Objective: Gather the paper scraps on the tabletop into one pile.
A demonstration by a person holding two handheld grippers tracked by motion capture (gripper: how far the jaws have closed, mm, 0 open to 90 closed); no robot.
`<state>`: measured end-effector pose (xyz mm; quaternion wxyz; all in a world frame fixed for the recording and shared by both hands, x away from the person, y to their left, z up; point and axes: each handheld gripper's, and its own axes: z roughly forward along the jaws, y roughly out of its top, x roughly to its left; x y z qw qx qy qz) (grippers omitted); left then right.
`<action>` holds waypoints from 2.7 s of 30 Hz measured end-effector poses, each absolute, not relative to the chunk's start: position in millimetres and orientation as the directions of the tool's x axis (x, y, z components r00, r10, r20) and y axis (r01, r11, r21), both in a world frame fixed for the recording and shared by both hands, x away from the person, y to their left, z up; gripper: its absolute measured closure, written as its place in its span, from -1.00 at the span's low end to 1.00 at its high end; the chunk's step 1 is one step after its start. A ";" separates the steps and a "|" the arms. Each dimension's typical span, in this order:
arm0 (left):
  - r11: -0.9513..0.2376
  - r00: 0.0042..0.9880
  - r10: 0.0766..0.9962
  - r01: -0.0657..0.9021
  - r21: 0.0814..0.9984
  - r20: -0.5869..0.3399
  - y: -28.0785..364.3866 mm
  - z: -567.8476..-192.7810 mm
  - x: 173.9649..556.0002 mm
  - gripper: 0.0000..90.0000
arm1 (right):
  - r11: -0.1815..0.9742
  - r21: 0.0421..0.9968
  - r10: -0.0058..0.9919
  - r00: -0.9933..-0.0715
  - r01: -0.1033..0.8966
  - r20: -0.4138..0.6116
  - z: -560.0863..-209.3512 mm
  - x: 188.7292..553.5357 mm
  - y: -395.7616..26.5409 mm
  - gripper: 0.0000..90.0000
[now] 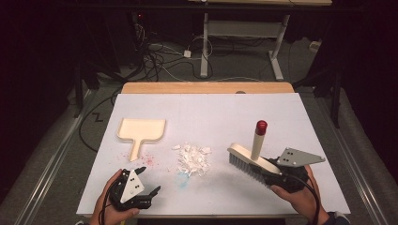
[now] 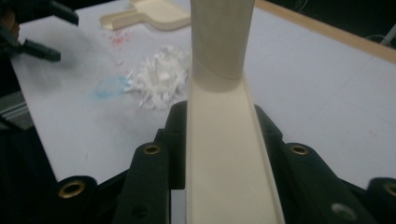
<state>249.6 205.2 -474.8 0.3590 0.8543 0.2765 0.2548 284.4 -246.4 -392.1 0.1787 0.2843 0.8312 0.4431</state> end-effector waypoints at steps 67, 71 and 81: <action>-0.633 0.722 0.636 0.287 0.719 0.271 194.5 -481.6 257.2 -0.64 | 0.414 0.895 0.767 -0.594 0.168 -0.243 -423.1 260.2 -293.3 -0.39; -0.635 0.723 0.635 0.288 0.717 0.272 194.4 -481.8 257.2 -0.64 | 0.424 0.891 0.763 -0.594 0.163 -0.254 -423.4 259.2 -290.6 -0.40; -0.646 0.724 0.630 0.290 0.706 0.280 191.6 -482.3 259.9 -0.64 | 0.440 0.883 0.757 -0.596 0.162 -0.268 -424.6 260.3 -289.3 -0.41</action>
